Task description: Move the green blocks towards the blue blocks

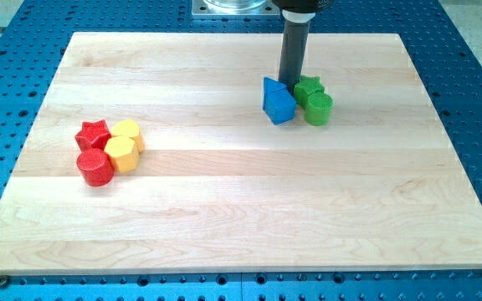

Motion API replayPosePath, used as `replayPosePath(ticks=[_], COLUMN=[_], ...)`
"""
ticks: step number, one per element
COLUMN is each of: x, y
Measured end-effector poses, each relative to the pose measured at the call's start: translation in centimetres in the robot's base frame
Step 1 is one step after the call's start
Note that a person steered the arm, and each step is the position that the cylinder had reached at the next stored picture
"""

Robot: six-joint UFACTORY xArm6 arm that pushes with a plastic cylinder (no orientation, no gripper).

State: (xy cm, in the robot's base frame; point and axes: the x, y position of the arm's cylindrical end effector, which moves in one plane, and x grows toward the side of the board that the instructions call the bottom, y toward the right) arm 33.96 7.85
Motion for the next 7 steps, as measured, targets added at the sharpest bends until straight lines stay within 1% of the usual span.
replayPosePath(ticks=[3, 4, 5, 6, 7], x=[0.5, -0.5, -2.2, -0.8, 0.6], y=[0.7, 0.2, 4.7, 10.2, 2.2])
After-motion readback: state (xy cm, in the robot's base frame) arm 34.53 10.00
